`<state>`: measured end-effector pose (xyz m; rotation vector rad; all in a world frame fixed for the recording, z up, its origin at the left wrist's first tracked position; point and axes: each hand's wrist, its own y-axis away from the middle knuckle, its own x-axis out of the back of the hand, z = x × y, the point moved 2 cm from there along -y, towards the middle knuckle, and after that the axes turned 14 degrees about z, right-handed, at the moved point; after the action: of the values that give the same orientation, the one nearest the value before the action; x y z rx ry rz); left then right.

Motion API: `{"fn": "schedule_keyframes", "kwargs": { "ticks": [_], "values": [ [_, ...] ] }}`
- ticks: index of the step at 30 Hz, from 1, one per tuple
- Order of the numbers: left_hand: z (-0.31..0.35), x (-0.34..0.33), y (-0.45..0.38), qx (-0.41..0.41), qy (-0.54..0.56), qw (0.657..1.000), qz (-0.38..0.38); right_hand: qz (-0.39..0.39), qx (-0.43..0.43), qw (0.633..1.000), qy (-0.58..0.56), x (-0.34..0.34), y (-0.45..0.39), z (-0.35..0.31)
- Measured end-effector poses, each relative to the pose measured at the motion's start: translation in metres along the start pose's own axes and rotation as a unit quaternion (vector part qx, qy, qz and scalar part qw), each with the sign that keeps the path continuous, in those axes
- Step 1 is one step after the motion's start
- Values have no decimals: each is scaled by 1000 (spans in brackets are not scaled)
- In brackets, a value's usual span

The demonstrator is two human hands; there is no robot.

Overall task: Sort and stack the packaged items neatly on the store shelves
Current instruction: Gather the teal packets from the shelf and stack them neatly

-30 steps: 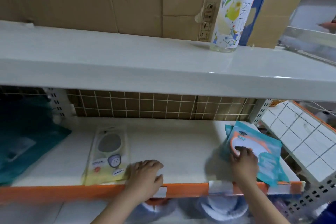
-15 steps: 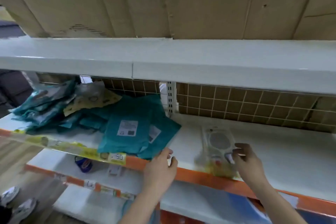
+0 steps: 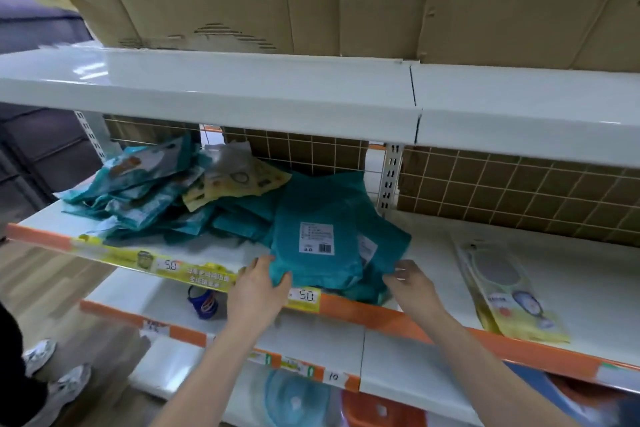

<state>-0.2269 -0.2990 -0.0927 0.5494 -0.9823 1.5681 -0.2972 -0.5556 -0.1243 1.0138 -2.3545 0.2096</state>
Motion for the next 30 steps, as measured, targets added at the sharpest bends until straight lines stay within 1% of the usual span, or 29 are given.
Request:
{"fn": "schedule_keyframes", "kwargs": {
  "ticks": [2, 5, 8, 11, 14, 17, 20, 22, 25, 26, 27, 30],
  "values": [
    [-1, -7, -14, 21, 3, 999, -32, 21, -51, 998, -3, -9, -13, -3],
    [0, -22, -28, 71, 49, 992, -87, 35, -103, 994, 34, -21, -31, -2],
    [2, -32, -38, 114, 85, 984, -105, 51, -131, 989, 37, -33, -47, -3],
    [3, -43, -46, 181, 130, 968, -113, 65, -173, 982, -27, -45, -62, -3],
    [0, -54, -58, 261, 181, 943, -97, 27, -204, 972, -115, -60, -74, 0],
    [-1, -62, -62, 298, 229, 920, -116, 18, -186, 975, -118, -71, -85, 4],
    [6, -62, -60, 305, 319, 888, -127, 13, -164, 981, -99, -74, -88, -3],
    [3, -55, -68, 309, 370, 870, -102, 19, -155, 982, -107, -74, -89, -6],
    [-2, -31, -91, 319, 426, 845, -53, 72, -146, 975, -150, -63, -85, -19],
    [-1, -20, -96, 309, 439, 842, -46, 108, -140, 971, -161, -55, -82, -25],
    [0, -10, -102, 291, 442, 848, -36, 151, -120, 967, -168, -47, -79, -31],
    [9, 26, -115, 191, 414, 890, 5, 251, 1, 961, -118, -22, -68, -59]
  ]
}}
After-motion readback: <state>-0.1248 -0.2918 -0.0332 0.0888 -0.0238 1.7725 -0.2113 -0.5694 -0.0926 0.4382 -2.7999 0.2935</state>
